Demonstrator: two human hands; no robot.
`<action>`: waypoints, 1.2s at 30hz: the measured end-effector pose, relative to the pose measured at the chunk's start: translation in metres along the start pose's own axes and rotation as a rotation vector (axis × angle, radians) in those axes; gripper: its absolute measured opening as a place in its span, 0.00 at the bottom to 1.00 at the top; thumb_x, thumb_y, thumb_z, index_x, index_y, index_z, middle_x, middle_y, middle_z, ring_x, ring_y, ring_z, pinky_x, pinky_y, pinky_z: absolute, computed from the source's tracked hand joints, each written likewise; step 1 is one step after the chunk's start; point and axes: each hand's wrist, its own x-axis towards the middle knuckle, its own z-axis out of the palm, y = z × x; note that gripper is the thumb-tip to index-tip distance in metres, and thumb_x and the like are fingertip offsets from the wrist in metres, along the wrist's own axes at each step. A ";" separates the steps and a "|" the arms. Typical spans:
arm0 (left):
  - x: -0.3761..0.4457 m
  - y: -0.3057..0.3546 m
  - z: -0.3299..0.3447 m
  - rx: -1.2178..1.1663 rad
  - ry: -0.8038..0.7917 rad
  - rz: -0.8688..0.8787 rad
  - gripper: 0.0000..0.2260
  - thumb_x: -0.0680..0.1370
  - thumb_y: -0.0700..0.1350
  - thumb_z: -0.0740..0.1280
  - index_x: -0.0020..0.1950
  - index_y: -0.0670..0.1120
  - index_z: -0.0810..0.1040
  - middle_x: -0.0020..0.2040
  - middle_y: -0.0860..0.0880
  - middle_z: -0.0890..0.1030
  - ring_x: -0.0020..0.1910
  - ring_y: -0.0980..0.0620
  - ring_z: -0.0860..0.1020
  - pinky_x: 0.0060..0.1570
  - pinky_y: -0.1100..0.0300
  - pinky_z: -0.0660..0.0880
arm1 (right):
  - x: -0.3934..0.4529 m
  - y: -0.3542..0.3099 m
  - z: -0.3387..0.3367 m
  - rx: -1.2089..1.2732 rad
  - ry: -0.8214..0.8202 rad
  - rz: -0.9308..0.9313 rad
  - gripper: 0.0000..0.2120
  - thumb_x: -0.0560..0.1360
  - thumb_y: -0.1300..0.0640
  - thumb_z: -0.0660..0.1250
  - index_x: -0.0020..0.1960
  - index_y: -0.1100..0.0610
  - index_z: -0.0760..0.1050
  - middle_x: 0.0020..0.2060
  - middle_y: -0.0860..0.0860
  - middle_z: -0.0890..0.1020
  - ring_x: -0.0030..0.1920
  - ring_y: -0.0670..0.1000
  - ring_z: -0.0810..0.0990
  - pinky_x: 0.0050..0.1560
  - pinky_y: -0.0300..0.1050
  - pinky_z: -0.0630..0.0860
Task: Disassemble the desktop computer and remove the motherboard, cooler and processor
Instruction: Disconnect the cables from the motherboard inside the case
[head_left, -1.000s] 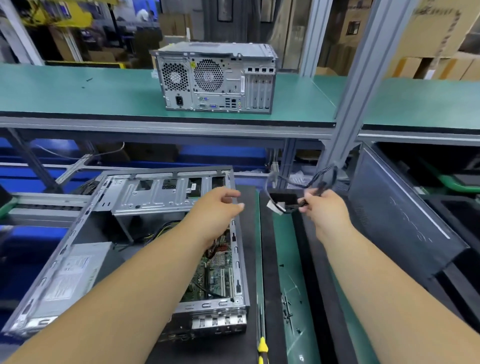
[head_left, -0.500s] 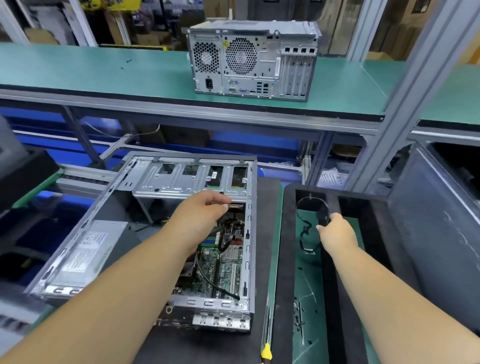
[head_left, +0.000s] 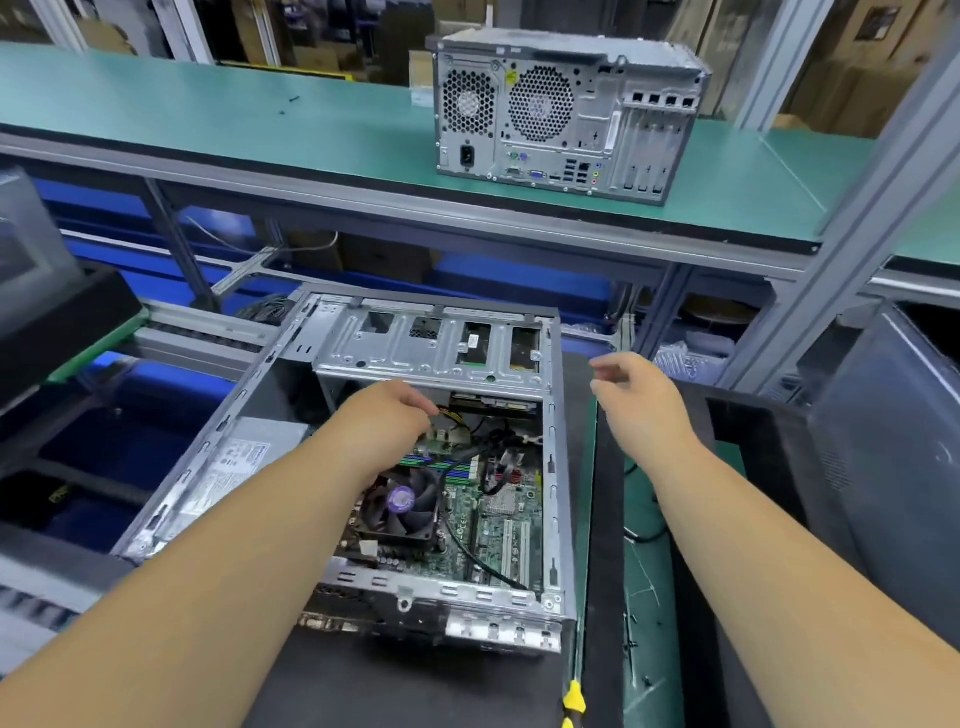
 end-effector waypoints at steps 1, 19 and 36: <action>0.003 -0.003 -0.004 0.036 -0.027 0.011 0.09 0.77 0.43 0.65 0.42 0.56 0.80 0.44 0.53 0.81 0.36 0.55 0.75 0.34 0.63 0.70 | -0.006 -0.013 0.005 0.012 0.009 -0.040 0.10 0.78 0.59 0.63 0.54 0.47 0.78 0.53 0.45 0.79 0.47 0.43 0.77 0.45 0.41 0.71; 0.073 -0.027 -0.026 1.088 -0.547 0.293 0.34 0.81 0.51 0.58 0.80 0.47 0.42 0.79 0.42 0.51 0.76 0.38 0.53 0.73 0.44 0.57 | -0.060 -0.066 0.102 -0.315 -0.390 0.201 0.12 0.78 0.54 0.63 0.60 0.51 0.79 0.41 0.49 0.82 0.32 0.49 0.78 0.31 0.38 0.73; 0.134 -0.039 0.003 1.086 -0.538 0.369 0.11 0.82 0.41 0.57 0.39 0.44 0.68 0.37 0.47 0.67 0.44 0.47 0.67 0.46 0.57 0.66 | 0.010 -0.033 0.188 -0.765 -0.527 0.276 0.21 0.82 0.49 0.58 0.69 0.60 0.69 0.58 0.61 0.80 0.60 0.60 0.77 0.50 0.46 0.70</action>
